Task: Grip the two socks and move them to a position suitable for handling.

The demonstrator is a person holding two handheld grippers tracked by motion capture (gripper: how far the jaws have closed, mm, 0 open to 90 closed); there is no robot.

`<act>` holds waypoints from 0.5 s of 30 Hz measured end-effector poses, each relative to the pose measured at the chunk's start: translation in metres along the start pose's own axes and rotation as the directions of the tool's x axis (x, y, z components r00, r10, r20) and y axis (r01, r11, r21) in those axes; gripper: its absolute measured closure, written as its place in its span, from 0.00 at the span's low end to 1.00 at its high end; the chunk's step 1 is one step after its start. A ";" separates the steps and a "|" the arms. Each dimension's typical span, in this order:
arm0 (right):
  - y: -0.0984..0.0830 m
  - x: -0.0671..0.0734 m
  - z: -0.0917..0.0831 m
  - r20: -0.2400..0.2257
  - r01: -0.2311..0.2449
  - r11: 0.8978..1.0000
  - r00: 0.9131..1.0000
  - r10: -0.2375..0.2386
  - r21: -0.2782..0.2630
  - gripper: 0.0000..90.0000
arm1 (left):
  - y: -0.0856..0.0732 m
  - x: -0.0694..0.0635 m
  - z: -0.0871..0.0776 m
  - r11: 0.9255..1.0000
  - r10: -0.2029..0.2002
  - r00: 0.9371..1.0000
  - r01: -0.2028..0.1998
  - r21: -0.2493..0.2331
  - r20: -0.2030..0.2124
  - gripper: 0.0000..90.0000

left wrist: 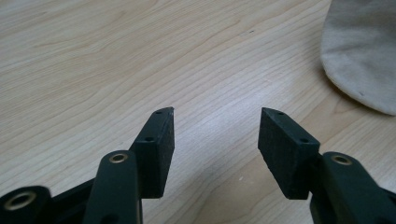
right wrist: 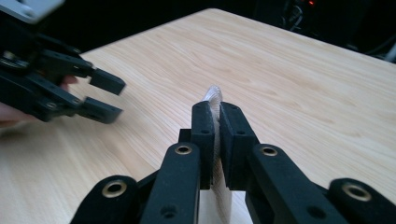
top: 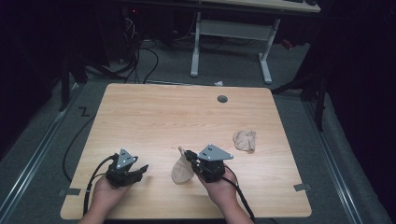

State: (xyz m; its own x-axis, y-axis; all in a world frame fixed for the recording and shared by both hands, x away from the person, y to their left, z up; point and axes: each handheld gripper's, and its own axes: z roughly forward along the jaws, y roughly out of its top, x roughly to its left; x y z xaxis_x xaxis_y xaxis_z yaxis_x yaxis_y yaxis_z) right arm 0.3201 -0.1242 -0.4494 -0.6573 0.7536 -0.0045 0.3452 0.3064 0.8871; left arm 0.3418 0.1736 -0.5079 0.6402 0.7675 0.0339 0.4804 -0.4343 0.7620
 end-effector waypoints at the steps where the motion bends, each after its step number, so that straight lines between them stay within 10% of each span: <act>1: -0.003 -0.002 -0.001 0.005 -0.003 1.000 1.000 0.003 0.004 0.94 | 0.001 -0.003 0.001 1.000 0.013 1.000 -0.013 0.001 0.002 0.51; 15: -0.041 -0.034 -0.014 0.083 -0.052 0.995 0.996 0.045 0.080 0.93 | 0.011 -0.024 0.005 0.999 0.044 0.999 -0.043 -0.024 0.028 0.52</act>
State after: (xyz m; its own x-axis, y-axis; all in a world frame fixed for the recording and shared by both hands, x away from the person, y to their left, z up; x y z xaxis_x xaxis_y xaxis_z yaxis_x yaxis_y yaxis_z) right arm 0.3190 -0.1701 -0.4789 -0.5832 0.8124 -0.0029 0.4311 0.3125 0.8465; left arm 0.3344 0.1485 -0.5037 0.6774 0.7340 0.0488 0.4378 -0.4557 0.7750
